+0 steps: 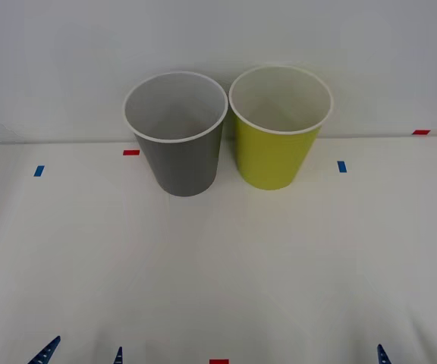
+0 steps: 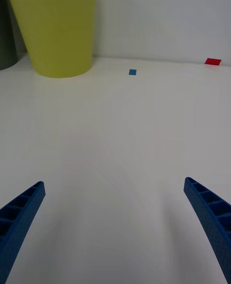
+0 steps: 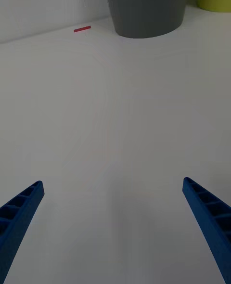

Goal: Put cans in the gray bin and PET bottles in the light green bin.

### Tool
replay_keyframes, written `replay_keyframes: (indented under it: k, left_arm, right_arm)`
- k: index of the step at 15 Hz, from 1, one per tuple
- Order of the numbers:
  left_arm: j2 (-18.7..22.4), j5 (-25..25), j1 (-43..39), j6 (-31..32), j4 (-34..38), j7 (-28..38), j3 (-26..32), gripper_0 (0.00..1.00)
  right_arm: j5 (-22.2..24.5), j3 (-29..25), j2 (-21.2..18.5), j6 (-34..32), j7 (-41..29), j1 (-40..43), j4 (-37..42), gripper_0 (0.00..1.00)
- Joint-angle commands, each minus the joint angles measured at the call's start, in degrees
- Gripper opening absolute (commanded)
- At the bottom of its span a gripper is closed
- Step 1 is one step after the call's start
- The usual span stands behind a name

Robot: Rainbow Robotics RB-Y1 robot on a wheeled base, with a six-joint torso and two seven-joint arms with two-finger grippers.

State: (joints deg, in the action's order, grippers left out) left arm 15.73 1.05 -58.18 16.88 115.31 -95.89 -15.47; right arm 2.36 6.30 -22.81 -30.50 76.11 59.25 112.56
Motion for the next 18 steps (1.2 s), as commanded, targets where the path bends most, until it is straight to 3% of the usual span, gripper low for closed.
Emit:
replay_keyframes:
  k: [1,18]
  left_arm:
    - [0.0,0.0,0.0,0.0,0.0,0.0,0.0,1.0]
    - [0.0,0.0,0.0,0.0,0.0,0.0,0.0,1.0]
  right_arm:
    - [0.01,0.2,-0.04,0.09,0.0,0.07,0.03,1.0]
    - [-0.16,0.73,0.04,0.18,0.0,0.16,0.03,1.0]
